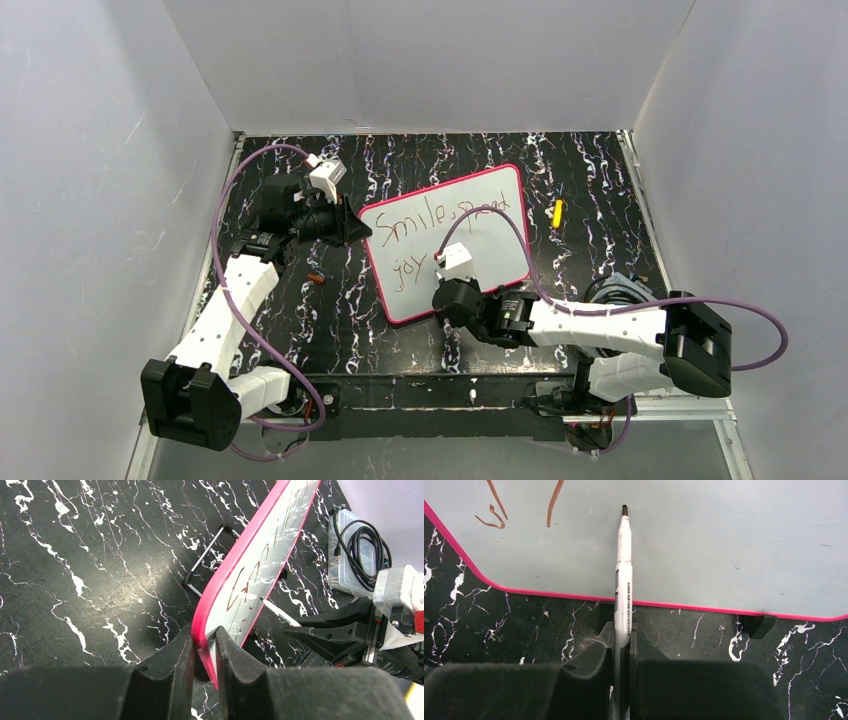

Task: Write a sentence on the whiteboard
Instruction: Write a sentence on the whiteboard, then pick up the pen cap from the center of the board.

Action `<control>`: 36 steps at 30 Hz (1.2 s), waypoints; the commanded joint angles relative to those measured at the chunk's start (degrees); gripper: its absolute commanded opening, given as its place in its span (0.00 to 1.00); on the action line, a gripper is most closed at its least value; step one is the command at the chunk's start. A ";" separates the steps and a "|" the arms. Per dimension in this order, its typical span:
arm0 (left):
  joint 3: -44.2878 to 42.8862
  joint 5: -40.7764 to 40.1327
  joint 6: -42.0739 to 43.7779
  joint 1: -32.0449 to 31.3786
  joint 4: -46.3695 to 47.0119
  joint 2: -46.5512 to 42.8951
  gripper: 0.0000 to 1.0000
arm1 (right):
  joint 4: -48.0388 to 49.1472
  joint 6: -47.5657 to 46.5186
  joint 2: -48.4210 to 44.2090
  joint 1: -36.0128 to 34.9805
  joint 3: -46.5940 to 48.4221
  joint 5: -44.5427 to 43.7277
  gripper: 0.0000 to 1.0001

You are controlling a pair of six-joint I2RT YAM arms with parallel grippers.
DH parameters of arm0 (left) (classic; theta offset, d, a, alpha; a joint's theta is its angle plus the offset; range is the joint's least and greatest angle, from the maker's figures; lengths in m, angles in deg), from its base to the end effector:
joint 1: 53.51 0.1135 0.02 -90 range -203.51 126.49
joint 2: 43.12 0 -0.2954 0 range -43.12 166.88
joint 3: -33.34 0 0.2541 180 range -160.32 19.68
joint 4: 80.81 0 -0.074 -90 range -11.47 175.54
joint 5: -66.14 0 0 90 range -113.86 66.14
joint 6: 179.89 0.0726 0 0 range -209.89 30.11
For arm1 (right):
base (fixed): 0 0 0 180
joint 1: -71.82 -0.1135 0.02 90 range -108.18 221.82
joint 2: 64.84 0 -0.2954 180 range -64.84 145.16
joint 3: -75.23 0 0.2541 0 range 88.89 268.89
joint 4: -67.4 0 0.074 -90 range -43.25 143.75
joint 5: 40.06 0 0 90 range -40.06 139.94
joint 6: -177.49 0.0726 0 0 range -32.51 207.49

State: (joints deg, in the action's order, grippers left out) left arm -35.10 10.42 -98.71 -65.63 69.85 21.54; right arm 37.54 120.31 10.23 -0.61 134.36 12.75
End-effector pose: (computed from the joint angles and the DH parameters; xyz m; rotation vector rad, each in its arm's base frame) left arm 0.2534 -0.0962 0.3394 0.4448 1.9818 -0.8330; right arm 0.1264 0.2538 0.2346 -0.4563 2.1422 0.2571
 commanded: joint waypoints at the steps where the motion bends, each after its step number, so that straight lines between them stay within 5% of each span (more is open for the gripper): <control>1: -0.28 0.37 1.03 -0.27 0.65 -1.14 0.00 | 0.90 -0.12 0.28 0.98 0.47 -0.23 0.01; 8: -0.45 -0.73 0.66 -0.25 0.10 -1.43 0.00 | -1.93 -2.24 -7.77 0.79 1.81 -2.30 0.01; 14: -0.47 -4.34 0.07 -0.27 -1.24 -2.06 0.32 | 0.32 -10.00 -17.49 0.88 1.59 -2.35 0.01; 23: -0.17 -9.43 -1.90 -0.27 -2.92 -7.45 0.76 | 2.67 -19.53 -19.29 0.88 4.85 -4.85 0.01; 30: -1.88 -18.79 -5.27 -0.19 -11.42 -14.89 0.84 | 6.08 -23.36 -22.54 0.88 3.64 -5.68 0.01; 36: -1.26 -37.99 -18.55 0.68 -22.63 -17.05 0.85 | 8.53 -25.21 -26.14 0.88 1.12 -5.06 0.01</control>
State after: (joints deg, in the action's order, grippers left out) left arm -36.02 -12.53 -107.81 -65.69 57.31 5.30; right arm 41.23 97.66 -13.61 0.18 136.28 8.73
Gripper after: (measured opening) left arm 0.851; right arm 0.152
